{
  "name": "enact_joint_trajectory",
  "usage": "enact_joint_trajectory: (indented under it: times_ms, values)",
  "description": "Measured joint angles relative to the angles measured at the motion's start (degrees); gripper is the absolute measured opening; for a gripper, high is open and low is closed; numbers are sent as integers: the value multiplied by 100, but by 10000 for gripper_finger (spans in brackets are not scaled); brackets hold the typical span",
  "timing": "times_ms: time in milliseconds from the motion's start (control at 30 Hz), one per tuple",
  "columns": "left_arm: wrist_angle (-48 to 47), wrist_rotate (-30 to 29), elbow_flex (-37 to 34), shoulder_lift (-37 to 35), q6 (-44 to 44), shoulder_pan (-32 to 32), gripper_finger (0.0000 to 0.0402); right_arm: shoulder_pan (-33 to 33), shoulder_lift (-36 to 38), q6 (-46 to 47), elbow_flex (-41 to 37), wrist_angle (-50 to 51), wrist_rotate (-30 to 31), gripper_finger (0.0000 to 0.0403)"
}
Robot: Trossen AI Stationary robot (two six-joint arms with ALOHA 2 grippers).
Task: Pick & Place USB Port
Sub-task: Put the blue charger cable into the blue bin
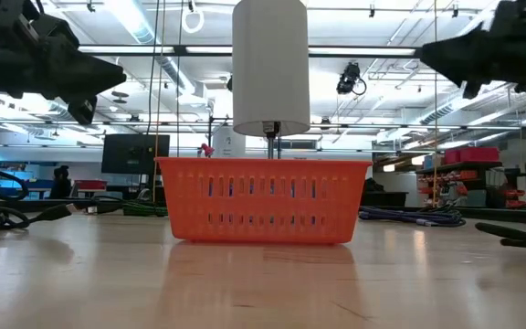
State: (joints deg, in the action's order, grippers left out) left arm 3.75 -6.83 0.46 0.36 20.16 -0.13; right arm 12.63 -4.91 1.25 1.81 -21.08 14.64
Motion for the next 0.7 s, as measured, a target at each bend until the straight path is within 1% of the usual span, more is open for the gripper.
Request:
enact_joint_trajectory:
  times_ms: [100,167,233,300,467,600,700]
  values:
    - [37,-66,-1,0,263,0,60,227,-436,390,393,1042,52,137]
    - [88,-145,-1,0,473,0,60,380,-915,706,692,1850,-19,137]
    - [103,-184,1,1,645,-1,60,487,-1426,938,908,2394,-12,137]
    - [151,-214,0,1,777,1,60,526,-1935,1021,1003,2449,-44,137]
    - [174,-215,1,1,785,0,60,530,-3041,1033,1004,2538,-138,138]
    - [174,-217,1,1,772,1,60,530,-3700,1030,1004,2527,-545,149]
    - [173,-216,1,1,772,1,60,530,-4007,1040,1004,2446,-661,161]
